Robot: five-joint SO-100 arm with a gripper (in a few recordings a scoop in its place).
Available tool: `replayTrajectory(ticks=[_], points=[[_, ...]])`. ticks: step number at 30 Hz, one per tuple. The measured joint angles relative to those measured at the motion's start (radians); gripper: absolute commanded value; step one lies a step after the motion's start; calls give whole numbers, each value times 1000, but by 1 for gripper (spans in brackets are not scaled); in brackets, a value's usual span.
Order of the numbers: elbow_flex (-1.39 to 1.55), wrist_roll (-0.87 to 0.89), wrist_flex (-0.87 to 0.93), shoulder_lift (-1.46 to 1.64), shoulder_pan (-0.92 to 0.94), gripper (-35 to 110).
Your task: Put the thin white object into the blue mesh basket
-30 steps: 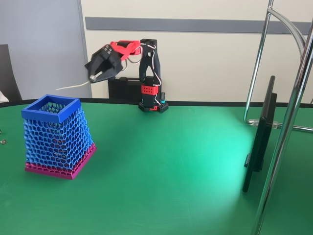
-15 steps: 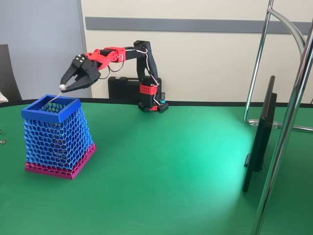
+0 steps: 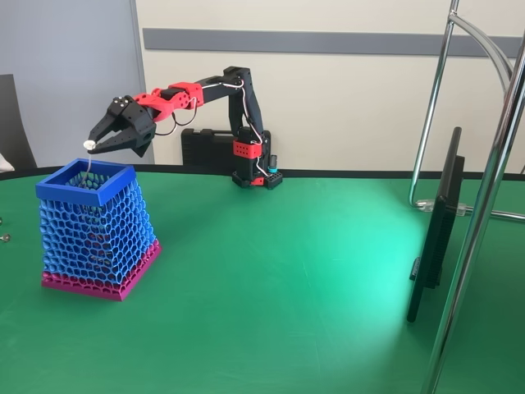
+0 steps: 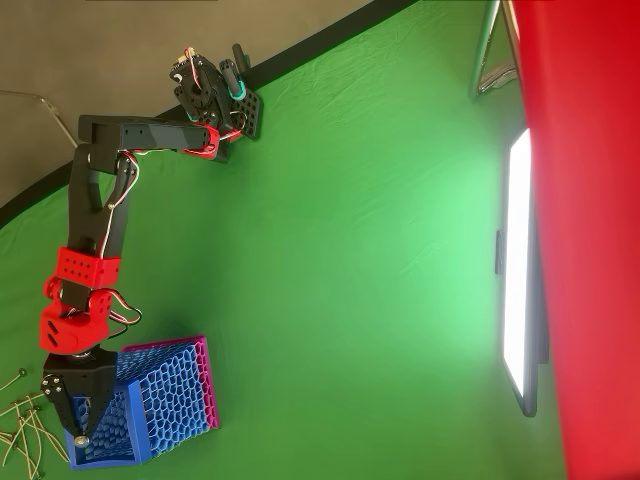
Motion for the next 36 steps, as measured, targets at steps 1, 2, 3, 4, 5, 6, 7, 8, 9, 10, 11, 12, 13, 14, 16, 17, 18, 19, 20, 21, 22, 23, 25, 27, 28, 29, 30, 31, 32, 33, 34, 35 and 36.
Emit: replayTrajectory(ticks=[1,2,3,4,5,6,7,8,9,10,11,12,13,14,16,17,18,19,20,21,22,23,25,27,28,29,30,31,32,33,34,35,36], points=[[12,-8,-2,8,3,9],[23,-11,-3,15,8,10],[34,-12,-3,20,15,11],[43,-12,-3,26,28,11],[52,-12,-3,32,35,11],[55,-12,-3,38,41,11],[58,-12,-3,40,43,12],[67,-12,-3,51,46,12],[94,-14,-3,72,55,13],[103,-18,-3,91,63,13],[115,-25,-3,109,71,14],[129,-29,-3,129,81,15],[138,-35,-3,146,86,16],[143,-40,-3,155,86,17],[163,-52,-3,181,87,18],[172,-52,-3,190,87,19],[178,-55,-3,198,87,19],[187,-61,-3,210,83,19],[210,-71,-3,229,75,20],[225,-80,-3,245,64,20],[245,-89,-3,265,51,20],[259,-101,-3,284,35,21],[295,-137,-3,322,-6,21],[327,-198,-3,365,-60,21],[348,-232,-3,390,-92,21],[376,-261,-8,420,-126,21],[402,-288,-11,445,-155,21],[428,-319,-11,471,-183,21],[448,-341,-11,489,-210,21],[468,-365,-18,511,-233,20],[514,-410,-25,546,-261,20],[545,-439,-31,578,-281,20],[575,-465,-31,604,-301,20]])
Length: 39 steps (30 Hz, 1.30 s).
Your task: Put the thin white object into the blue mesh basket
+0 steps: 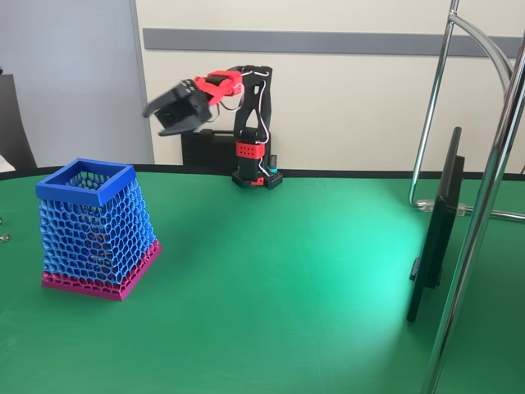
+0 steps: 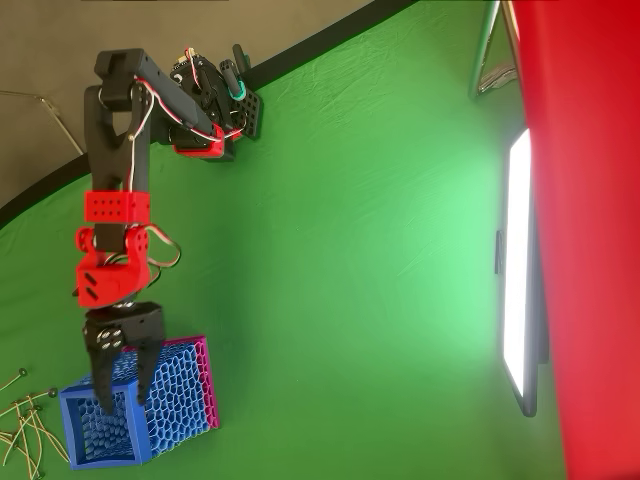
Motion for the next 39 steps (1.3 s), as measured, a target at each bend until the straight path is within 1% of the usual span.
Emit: replayTrajectory(ticks=[5,16,31,35,39], points=[[161,-123,-5,129,-118,20],[430,-330,-8,334,-301,18],[859,-558,54,755,-373,14],[996,-601,98,910,-388,13],[1071,-623,155,1032,-382,11]])
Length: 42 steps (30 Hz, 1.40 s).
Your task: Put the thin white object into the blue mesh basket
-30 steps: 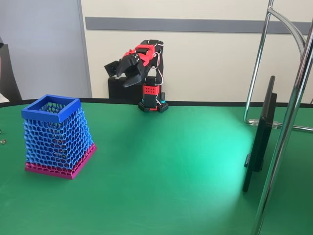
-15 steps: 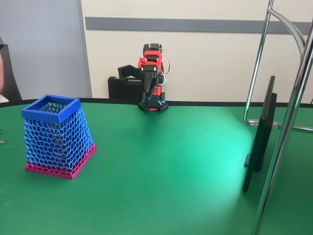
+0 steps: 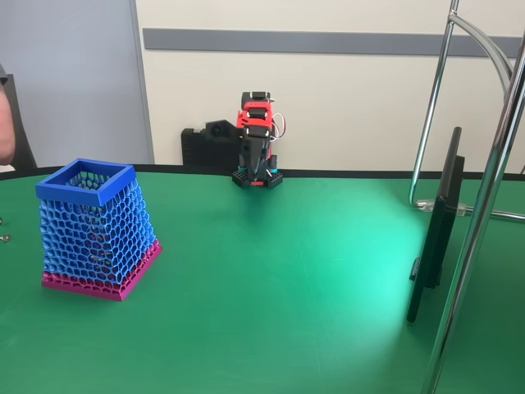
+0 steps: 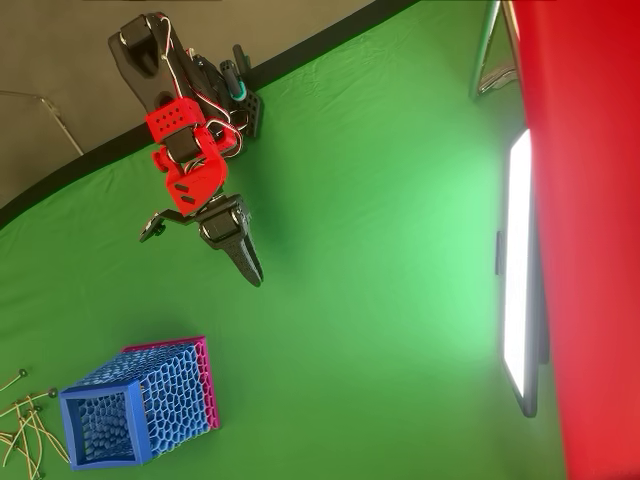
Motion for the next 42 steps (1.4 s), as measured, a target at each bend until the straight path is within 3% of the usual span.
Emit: replayTrajectory(ticks=[4,24,42], points=[[58,-20,18,64,0,9],[66,-31,456,322,3,1],[66,9,537,334,5,2]])
